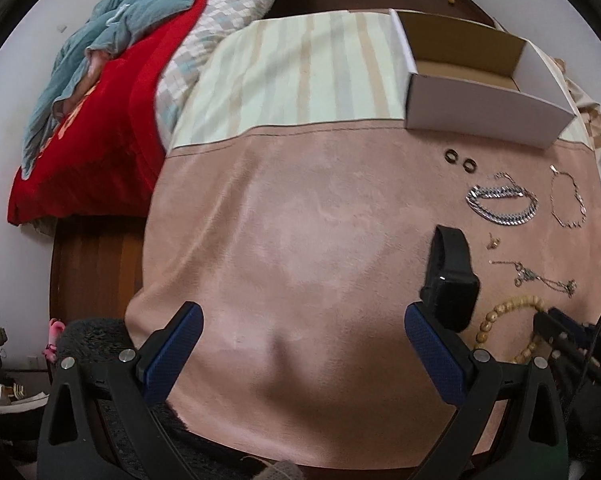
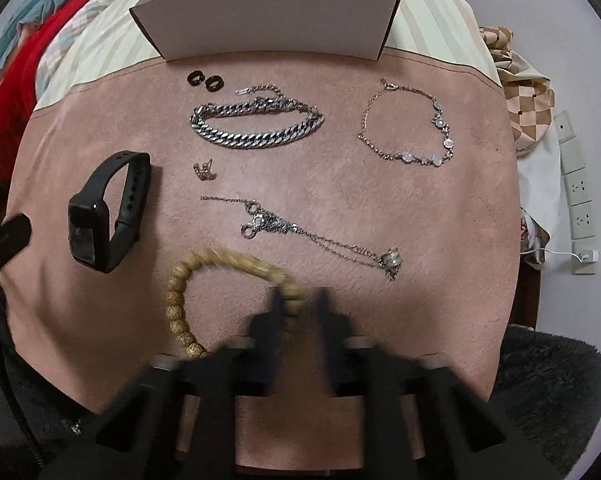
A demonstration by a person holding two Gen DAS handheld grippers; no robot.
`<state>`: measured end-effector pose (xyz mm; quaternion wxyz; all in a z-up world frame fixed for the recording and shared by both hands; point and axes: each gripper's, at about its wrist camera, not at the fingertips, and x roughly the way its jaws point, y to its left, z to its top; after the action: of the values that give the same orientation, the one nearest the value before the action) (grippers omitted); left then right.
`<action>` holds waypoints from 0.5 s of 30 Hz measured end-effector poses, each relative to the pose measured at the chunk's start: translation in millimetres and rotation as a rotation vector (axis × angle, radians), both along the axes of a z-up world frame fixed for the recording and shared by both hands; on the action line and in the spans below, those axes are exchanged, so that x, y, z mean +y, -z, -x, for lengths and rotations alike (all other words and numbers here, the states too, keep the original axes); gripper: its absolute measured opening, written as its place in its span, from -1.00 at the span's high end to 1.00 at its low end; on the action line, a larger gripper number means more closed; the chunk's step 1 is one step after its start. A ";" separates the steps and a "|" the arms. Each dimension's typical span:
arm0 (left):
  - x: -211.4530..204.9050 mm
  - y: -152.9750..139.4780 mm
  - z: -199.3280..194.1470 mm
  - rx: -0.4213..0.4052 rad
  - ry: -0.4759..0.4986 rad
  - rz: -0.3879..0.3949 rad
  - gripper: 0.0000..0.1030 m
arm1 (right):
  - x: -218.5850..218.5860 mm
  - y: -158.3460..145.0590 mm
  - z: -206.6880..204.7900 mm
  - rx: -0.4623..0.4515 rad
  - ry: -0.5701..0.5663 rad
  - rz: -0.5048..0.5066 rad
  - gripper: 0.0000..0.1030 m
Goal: Organize jewelry
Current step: 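Grasp the black smartwatch with the left tool while the right tool grasps the wooden bead bracelet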
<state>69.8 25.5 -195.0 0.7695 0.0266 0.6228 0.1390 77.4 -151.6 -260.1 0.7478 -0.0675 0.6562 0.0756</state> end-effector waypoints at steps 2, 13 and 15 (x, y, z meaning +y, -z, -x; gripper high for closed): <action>-5.3 0.9 -0.2 0.001 0.015 0.009 -1.00 | -10.4 -2.1 -1.6 -0.002 0.034 -0.006 0.82; -42.3 22.0 -13.1 0.044 0.078 0.097 -1.00 | -66.6 -16.5 -15.8 -0.028 0.149 0.012 0.82; -47.3 25.9 -16.3 0.045 0.093 0.097 -1.00 | -67.9 -15.9 -17.3 -0.023 0.156 0.012 0.82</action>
<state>86.1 -21.9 -220.8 0.7611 0.0213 0.6442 0.0721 94.7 -219.5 -244.3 0.7584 -0.0212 0.6513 0.0124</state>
